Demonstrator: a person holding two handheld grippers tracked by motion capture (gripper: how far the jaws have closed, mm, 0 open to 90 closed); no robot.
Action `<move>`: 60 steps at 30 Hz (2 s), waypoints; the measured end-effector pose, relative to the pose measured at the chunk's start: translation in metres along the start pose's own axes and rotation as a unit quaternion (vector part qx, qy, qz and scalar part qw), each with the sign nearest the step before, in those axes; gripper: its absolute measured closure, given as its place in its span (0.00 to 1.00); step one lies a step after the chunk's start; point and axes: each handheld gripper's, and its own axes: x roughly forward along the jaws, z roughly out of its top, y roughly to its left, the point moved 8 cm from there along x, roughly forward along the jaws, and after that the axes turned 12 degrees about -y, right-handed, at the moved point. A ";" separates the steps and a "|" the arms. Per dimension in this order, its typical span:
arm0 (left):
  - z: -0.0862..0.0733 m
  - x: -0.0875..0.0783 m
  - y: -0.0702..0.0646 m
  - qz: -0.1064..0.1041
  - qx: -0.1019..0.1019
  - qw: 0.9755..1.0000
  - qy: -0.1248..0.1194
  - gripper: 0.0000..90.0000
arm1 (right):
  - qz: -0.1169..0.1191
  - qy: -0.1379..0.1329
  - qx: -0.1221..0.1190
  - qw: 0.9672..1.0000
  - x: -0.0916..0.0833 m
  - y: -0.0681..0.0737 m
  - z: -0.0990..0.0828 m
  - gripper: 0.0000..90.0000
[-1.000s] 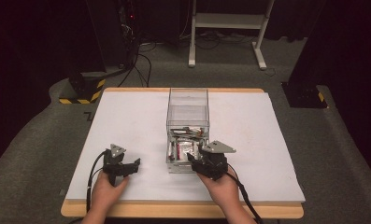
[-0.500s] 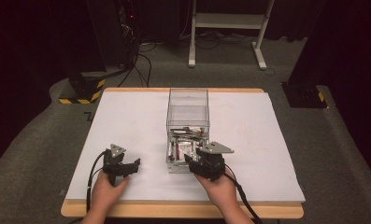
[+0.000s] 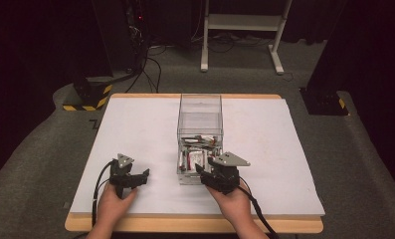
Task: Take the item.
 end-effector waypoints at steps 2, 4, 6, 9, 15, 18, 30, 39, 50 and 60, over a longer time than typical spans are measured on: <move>0.000 0.000 0.000 0.000 0.000 1.000 0.000 0.16 | -0.009 0.008 -0.001 1.000 0.000 -0.004 -0.001 0.52; 0.000 0.000 0.000 0.000 0.000 1.000 0.000 0.16 | -0.006 0.021 0.012 1.000 0.002 -0.007 -0.004 0.48; 0.000 0.000 0.000 0.000 0.000 1.000 0.000 0.16 | -0.004 0.021 0.015 1.000 0.003 -0.006 -0.005 0.47; 0.000 0.000 0.000 0.000 0.000 1.000 0.000 0.16 | -0.002 0.027 0.010 1.000 0.007 -0.003 -0.007 0.47; 0.000 0.000 0.000 0.000 0.000 1.000 0.000 0.16 | 0.009 0.022 0.015 1.000 0.007 0.000 -0.004 0.51; 0.000 0.000 0.000 0.000 0.000 1.000 0.000 0.16 | 0.014 0.020 0.015 1.000 0.008 0.003 -0.003 0.51; 0.000 0.000 0.000 0.000 0.000 1.000 0.000 0.16 | 0.022 0.020 -0.001 1.000 0.012 0.014 -0.003 0.71; 0.000 0.000 0.000 0.001 0.001 1.000 0.000 0.16 | 0.027 0.020 -0.013 0.999 0.013 0.014 -0.001 0.87; 0.000 0.000 0.000 0.001 0.001 1.000 0.000 0.16 | 0.030 0.001 -0.013 0.999 0.012 0.015 0.002 0.97; 0.000 0.000 0.000 0.001 0.001 1.000 0.000 0.16 | 0.020 -0.032 -0.016 0.999 0.001 0.009 0.014 0.97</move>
